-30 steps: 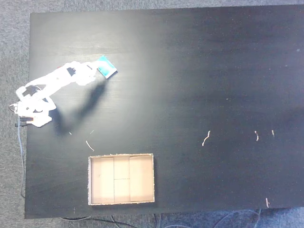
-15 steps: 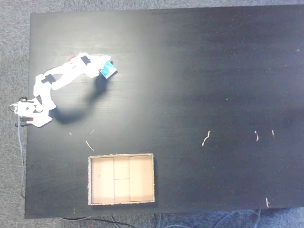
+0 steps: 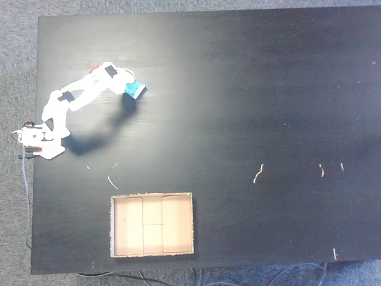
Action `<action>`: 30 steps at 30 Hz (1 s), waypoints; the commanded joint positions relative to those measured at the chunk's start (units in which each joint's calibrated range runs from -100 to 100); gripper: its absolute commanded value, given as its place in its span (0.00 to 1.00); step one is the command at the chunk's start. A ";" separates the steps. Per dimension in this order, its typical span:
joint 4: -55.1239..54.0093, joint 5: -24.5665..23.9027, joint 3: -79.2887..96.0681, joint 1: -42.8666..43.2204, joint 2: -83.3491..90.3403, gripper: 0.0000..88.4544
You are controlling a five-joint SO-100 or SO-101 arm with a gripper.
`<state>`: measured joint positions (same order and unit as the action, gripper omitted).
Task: Pick the green block and drop it in the box on the right.
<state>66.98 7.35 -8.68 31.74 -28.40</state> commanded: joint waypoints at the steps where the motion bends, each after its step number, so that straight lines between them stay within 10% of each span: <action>1: -0.17 0.83 5.96 -3.00 14.52 0.09; 7: -2.24 6.06 10.76 -32.73 50.42 0.09; 13: -23.71 8.55 13.12 -64.76 45.85 0.10; 30: -21.81 10.35 -17.89 -65.68 1.99 0.16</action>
<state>41.52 17.41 -17.85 -34.13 -24.06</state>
